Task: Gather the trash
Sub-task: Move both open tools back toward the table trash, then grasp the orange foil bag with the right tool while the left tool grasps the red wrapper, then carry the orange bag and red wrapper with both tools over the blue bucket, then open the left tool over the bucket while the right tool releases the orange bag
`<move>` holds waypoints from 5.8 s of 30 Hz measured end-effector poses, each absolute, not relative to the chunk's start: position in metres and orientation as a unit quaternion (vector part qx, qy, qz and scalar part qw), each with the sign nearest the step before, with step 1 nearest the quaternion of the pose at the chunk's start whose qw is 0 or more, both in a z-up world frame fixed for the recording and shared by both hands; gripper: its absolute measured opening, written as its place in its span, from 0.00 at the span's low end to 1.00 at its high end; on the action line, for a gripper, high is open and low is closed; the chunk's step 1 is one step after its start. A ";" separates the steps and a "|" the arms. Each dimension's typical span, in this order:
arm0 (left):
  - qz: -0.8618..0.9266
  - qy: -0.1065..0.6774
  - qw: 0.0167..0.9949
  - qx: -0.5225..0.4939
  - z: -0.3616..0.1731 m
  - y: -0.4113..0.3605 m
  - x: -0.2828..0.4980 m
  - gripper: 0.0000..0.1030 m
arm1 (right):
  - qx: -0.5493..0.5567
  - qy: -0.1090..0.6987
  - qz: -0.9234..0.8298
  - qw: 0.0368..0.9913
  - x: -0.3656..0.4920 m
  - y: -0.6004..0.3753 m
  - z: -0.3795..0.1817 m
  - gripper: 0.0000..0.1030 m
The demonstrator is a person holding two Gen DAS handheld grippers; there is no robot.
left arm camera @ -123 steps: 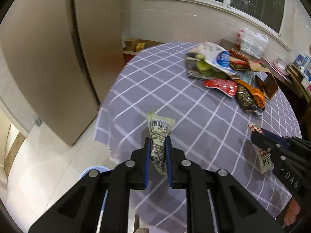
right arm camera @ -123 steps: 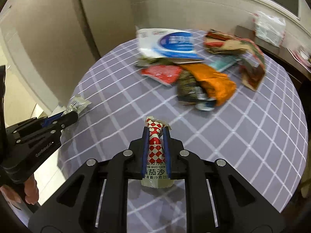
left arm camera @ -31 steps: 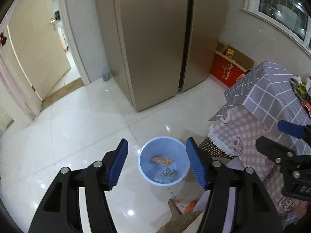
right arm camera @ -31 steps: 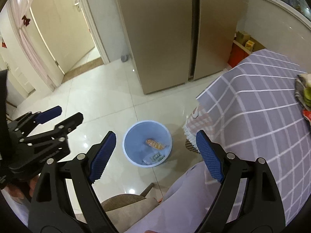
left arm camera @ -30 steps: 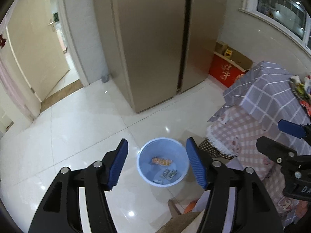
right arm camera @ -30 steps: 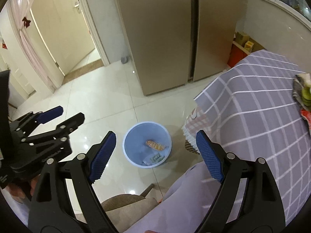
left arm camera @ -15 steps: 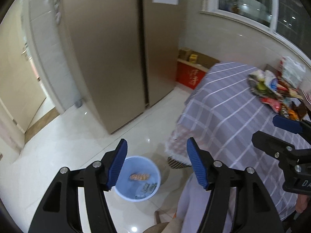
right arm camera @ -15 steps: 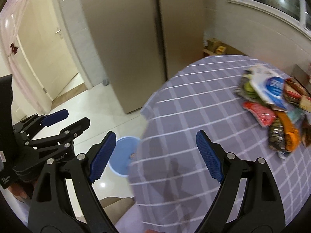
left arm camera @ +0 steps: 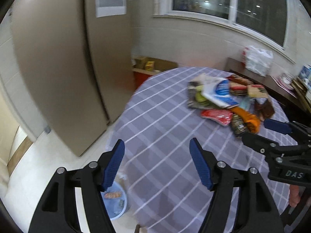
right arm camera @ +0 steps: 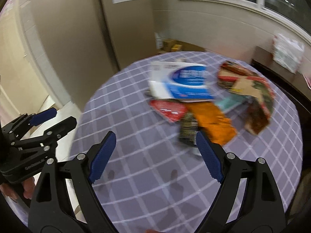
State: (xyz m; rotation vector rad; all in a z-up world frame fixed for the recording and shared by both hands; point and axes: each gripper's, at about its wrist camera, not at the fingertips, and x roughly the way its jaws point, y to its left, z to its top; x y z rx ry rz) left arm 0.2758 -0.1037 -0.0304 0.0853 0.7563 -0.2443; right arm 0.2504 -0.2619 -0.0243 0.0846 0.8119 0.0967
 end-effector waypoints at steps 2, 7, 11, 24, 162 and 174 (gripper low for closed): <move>-0.137 0.368 0.918 0.045 -0.030 -0.120 0.282 0.67 | 0.047 0.398 0.034 0.916 0.250 -0.279 -0.026 0.81; -0.171 0.377 0.908 0.056 -0.036 -0.159 0.299 0.74 | 0.061 0.412 -0.004 0.909 0.258 -0.315 -0.037 0.81; -0.205 0.385 0.898 0.065 -0.042 -0.184 0.311 0.75 | 0.066 0.423 -0.019 0.904 0.260 -0.334 -0.047 0.81; -0.237 0.436 0.864 0.087 -0.078 -0.222 0.361 0.76 | 0.093 0.460 -0.022 0.883 0.290 -0.367 -0.080 0.81; 0.089 0.462 0.880 -0.069 -0.106 0.139 0.247 0.49 | -0.120 0.482 0.228 0.838 0.272 -0.004 -0.090 0.52; 0.144 0.474 0.863 -0.097 -0.117 0.184 0.215 0.55 | -0.152 0.512 0.251 0.807 0.280 0.045 -0.118 0.52</move>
